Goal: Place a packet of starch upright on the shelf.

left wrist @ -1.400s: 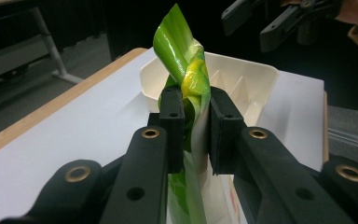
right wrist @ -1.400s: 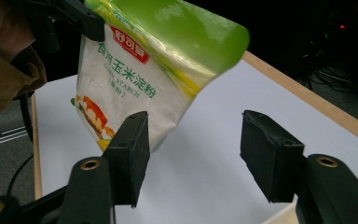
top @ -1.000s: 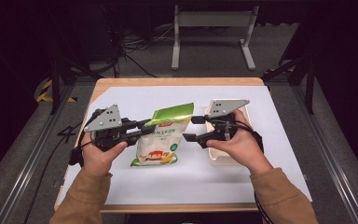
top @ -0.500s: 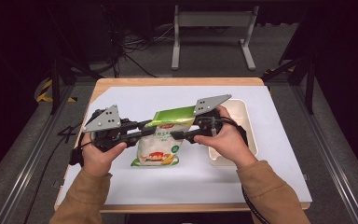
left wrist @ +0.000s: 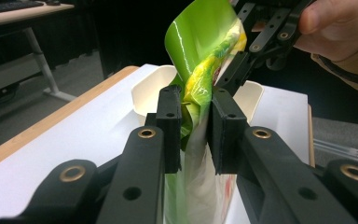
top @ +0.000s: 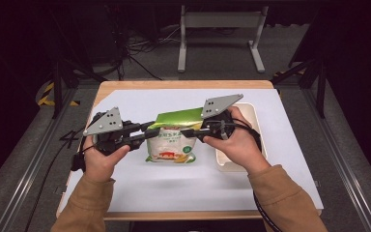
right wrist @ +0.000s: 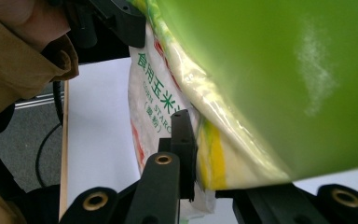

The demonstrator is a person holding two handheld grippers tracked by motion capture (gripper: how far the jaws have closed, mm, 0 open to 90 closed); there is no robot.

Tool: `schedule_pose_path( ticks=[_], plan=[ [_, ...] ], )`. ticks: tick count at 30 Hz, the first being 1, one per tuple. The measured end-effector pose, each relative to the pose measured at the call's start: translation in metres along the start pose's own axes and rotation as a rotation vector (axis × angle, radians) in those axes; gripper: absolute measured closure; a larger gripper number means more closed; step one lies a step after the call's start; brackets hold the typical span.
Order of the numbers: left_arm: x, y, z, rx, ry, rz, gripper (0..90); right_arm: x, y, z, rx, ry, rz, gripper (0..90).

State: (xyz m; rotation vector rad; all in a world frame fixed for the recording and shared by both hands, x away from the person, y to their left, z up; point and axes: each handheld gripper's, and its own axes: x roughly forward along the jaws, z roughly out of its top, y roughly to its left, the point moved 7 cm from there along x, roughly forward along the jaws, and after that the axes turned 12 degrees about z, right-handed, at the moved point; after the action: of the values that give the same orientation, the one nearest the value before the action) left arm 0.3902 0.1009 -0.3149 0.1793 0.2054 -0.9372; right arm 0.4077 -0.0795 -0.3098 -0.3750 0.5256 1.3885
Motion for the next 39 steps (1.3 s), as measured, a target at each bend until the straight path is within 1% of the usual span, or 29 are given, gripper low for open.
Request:
schedule_pose_path(
  ticks=[2,3,4,6,7,8,10,13,15,16,23,26,28,30,36,38,39],
  plan=[
    [0.000,0.003,-0.001,-0.015,-0.012,0.000,74.8,-0.003,0.001,0.004,-0.011,0.010,-0.009,83.0],
    [0.000,0.003,-0.001,-0.015,-0.012,0.000,73.8,-0.003,0.001,0.004,-0.011,0.010,-0.009,83.0],
    [0.001,0.005,-0.002,-0.027,-0.020,0.006,72.0,-0.006,0.003,0.009,-0.024,0.024,-0.026,83.1],
    [0.001,0.007,-0.002,-0.032,-0.020,0.007,70.6,-0.008,0.003,0.011,-0.032,0.030,-0.032,83.2],
    [0.001,0.009,-0.003,-0.035,-0.025,0.015,68.0,-0.010,0.003,0.013,-0.040,0.038,-0.043,83.2],
    [0.001,0.010,-0.004,-0.041,-0.024,0.024,65.5,-0.012,0.003,0.015,-0.047,0.045,-0.052,83.3],
    [0.002,0.013,-0.006,-0.055,-0.018,0.029,63.8,-0.015,0.003,0.017,-0.056,0.049,-0.063,83.3],
    [0.002,0.017,-0.009,-0.060,-0.011,0.054,57.4,-0.024,0.000,0.021,-0.060,0.045,-0.080,83.4],
    [0.001,0.018,-0.011,-0.069,-0.004,0.054,55.0,-0.029,-0.001,0.023,-0.065,0.045,-0.087,83.4],
    [0.001,0.019,-0.012,-0.073,-0.004,0.062,53.0,-0.031,-0.002,0.024,-0.066,0.046,-0.092,83.4],
    [-0.004,0.026,-0.020,-0.102,0.021,0.114,34.8,-0.048,-0.012,0.029,-0.072,0.048,-0.129,83.4],
    [-0.008,0.029,-0.024,-0.124,0.035,0.126,32.8,-0.055,-0.017,0.029,-0.067,0.044,-0.141,83.4],
    [-0.011,0.031,-0.027,-0.129,0.043,0.136,31.5,-0.061,-0.023,0.028,-0.062,0.039,-0.154,83.3],
    [-0.014,0.033,-0.030,-0.137,0.050,0.145,30.9,-0.063,-0.024,0.028,-0.062,0.038,-0.158,83.4],
    [-0.021,0.039,-0.038,-0.166,0.069,0.178,24.4,-0.076,-0.035,0.028,-0.055,0.015,-0.182,83.4],
    [-0.023,0.041,-0.040,-0.168,0.075,0.190,22.5,-0.081,-0.039,0.027,-0.052,0.008,-0.190,83.4],
    [-0.024,0.041,-0.041,-0.178,0.077,0.193,21.5,-0.083,-0.041,0.027,-0.050,0.005,-0.192,83.4]
  ],
)
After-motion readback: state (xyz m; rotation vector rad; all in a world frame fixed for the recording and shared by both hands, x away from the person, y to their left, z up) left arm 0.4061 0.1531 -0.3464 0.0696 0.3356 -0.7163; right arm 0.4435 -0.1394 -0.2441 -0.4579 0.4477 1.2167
